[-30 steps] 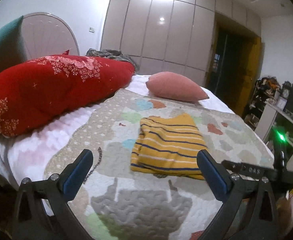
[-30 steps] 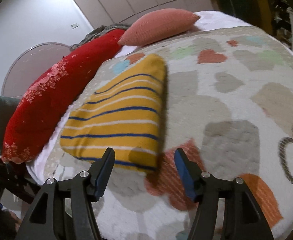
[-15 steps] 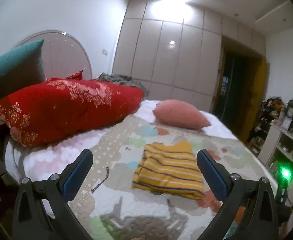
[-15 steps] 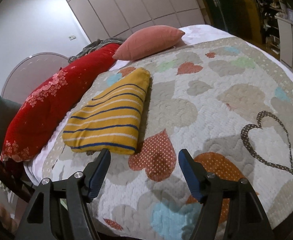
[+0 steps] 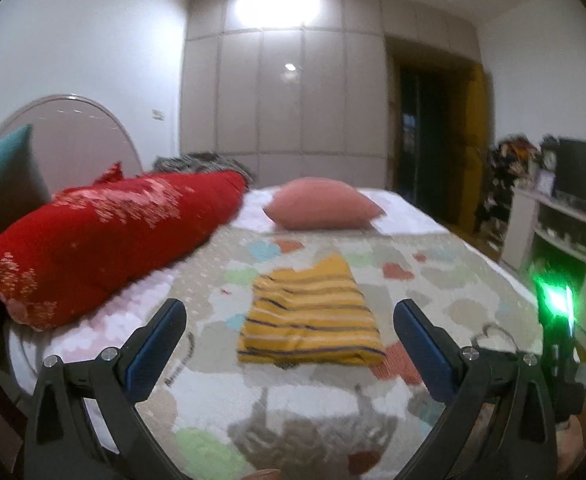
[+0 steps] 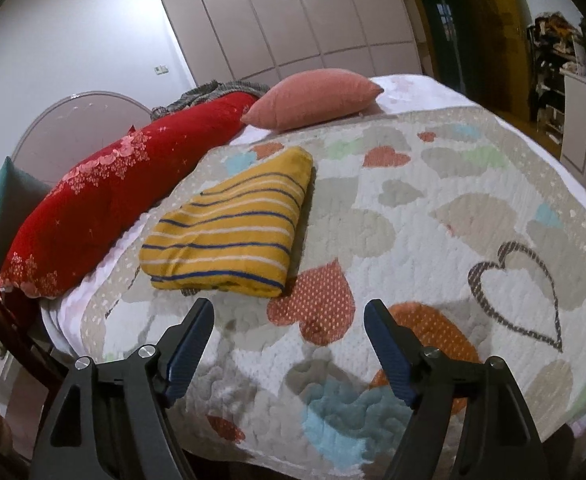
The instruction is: Fold small clothes
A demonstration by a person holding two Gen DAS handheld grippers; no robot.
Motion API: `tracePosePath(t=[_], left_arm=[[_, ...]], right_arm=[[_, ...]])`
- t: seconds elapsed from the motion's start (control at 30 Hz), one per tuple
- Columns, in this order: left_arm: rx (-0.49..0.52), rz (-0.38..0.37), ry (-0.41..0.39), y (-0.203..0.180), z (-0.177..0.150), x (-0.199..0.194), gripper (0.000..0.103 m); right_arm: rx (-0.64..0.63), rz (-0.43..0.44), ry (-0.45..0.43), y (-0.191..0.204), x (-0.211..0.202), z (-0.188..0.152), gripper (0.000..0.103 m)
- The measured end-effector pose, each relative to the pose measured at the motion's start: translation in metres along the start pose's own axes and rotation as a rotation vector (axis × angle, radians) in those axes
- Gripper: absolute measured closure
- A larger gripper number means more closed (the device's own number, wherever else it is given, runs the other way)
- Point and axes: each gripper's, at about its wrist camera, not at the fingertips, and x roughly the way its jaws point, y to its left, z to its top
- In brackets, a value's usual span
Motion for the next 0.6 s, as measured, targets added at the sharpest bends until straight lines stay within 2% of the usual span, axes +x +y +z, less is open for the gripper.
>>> tracePosePath(t=[0.1,0.3,0.6], left_arm=[[0.029,-0.05,0.104,-0.012,-0.011,0.014,0.0],[0.056,-0.089,0.265,-0.023,-0.034,0.037,0.0],[0.001,-0.083,0.345,-0.009,-0.049,0.05,0.0]], right_arm=[[0.004,-0.007,0.016,-0.004,0.004,-0.004,0.021],[0.01,-0.026,0.052,-0.007,0.011,-0.011,0.021],[-0.011,-0.031,0.095,0.003,0.023,-0.019,0.02]])
